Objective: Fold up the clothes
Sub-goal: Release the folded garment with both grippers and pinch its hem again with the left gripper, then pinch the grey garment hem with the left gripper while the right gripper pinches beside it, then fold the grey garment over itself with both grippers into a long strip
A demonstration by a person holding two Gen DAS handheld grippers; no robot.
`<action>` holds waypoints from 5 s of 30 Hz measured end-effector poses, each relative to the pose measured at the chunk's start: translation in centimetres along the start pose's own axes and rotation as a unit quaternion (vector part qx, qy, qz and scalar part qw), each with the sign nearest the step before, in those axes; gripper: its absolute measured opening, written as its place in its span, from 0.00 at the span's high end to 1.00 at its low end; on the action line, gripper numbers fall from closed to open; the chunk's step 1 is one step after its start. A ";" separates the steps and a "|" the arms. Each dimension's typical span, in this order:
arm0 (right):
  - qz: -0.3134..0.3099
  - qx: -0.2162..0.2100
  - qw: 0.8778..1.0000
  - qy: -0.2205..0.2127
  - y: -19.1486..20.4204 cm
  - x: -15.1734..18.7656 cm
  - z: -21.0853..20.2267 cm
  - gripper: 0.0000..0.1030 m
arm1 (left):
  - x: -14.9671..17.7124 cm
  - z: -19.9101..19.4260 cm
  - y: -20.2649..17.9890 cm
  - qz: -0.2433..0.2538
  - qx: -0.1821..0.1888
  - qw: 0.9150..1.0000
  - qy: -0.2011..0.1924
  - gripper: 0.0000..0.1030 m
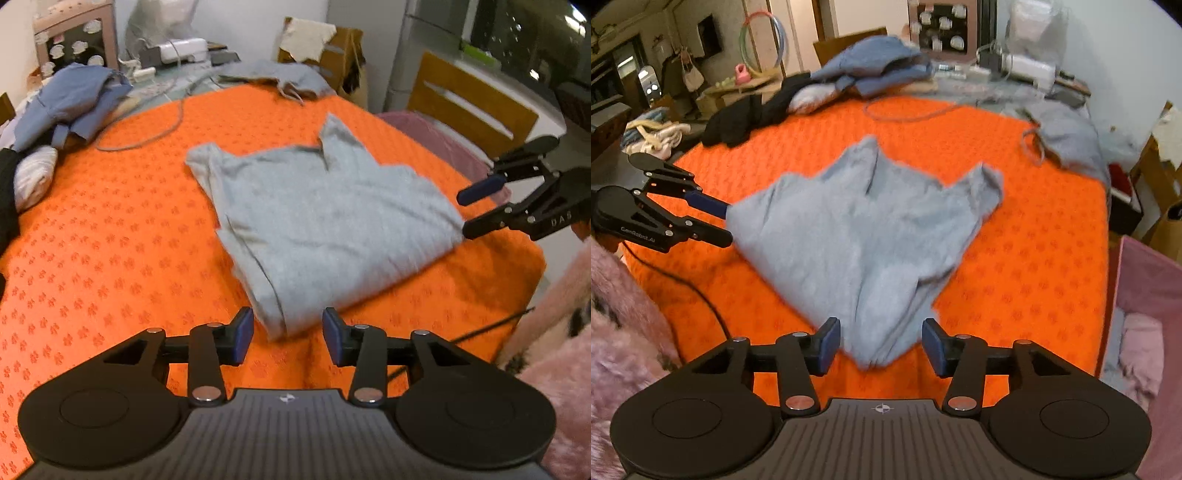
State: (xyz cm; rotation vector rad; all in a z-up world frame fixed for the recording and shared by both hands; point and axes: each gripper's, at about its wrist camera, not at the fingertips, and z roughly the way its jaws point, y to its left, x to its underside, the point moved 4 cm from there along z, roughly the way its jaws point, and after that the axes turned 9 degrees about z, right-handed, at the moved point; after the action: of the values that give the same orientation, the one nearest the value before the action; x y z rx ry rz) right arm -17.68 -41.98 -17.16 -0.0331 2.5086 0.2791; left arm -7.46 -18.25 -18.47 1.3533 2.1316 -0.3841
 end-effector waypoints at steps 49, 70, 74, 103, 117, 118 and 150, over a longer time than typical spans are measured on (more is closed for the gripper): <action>0.070 0.007 0.995 -0.072 0.2 -4.4 -1.1 0.81 | -5.7 -1.5 0.7 -0.068 -0.049 0.994 -0.065 0.72; 0.050 0.009 0.997 -0.056 -1.3 -1.7 -1.1 0.70 | -2.1 -0.4 1.4 -0.079 -0.037 0.996 -0.035 0.58; 0.047 -0.013 0.998 -0.037 -0.9 0.4 -1.5 0.55 | 0.1 -1.4 -0.3 -0.054 -0.014 0.998 -0.017 0.53; 0.083 -0.055 0.993 -0.058 -2.9 -5.2 -1.8 0.84 | -6.3 -0.9 2.4 -0.057 -0.025 0.996 -0.062 0.78; 0.200 -0.026 0.977 -0.073 -10.1 -13.5 4.7 0.87 | -13.9 7.4 10.6 -0.137 -0.052 0.988 -0.054 0.78; 0.203 -0.022 0.976 -0.071 -10.5 -13.8 5.3 0.87 | -14.0 8.3 10.9 -0.133 -0.059 0.988 -0.047 0.78; 0.047 0.049 0.996 -0.053 -5.2 -12.8 7.1 0.78 | -13.9 8.8 7.7 -0.072 -0.086 0.991 -0.073 0.70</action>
State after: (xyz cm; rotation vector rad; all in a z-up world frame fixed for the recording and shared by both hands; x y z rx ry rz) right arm -2.72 -46.09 -16.42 0.1357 2.4177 0.1911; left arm 6.60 -29.56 -16.43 1.0470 2.0945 -0.3374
